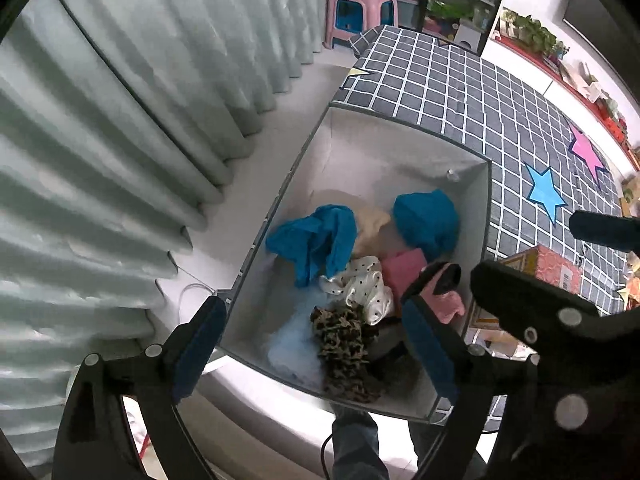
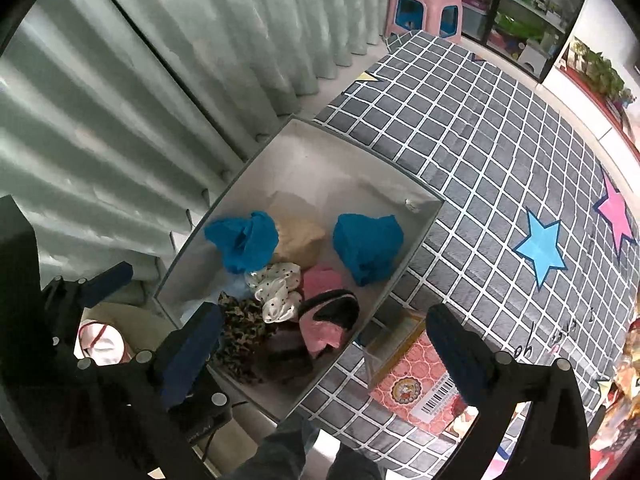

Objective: Organize soft objects

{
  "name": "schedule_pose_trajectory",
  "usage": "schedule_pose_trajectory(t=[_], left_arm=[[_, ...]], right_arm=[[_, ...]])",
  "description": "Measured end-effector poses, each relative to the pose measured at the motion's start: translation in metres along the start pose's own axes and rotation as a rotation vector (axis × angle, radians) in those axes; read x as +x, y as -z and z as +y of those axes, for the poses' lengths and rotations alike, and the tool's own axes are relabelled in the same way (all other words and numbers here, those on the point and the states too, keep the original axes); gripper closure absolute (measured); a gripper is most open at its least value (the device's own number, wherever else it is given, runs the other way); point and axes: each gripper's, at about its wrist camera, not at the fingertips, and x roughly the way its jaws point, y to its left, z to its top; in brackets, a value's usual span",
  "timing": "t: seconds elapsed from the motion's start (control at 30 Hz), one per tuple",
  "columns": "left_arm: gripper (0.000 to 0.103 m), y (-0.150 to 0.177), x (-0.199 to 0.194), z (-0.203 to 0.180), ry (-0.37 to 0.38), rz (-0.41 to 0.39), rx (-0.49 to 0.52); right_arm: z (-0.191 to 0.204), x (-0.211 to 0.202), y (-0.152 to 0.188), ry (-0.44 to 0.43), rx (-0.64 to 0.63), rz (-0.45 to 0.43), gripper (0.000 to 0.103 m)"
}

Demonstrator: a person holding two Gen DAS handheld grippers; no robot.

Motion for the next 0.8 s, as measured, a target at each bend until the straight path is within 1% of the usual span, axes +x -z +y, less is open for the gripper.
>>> schedule_pose_trajectory(t=[0.17,0.8], left_arm=[[0.009,0.003,-0.004,0.003,0.002,-0.003,-0.006],[0.009,0.010,-0.007,0.002,0.009,-0.003,0.001]], right_arm=[[0.004,-0.003,0.002,0.009,-0.008,-0.005,0.000],[0.011,-0.005,0.008,0.019,-0.020,-0.003,0.000]])
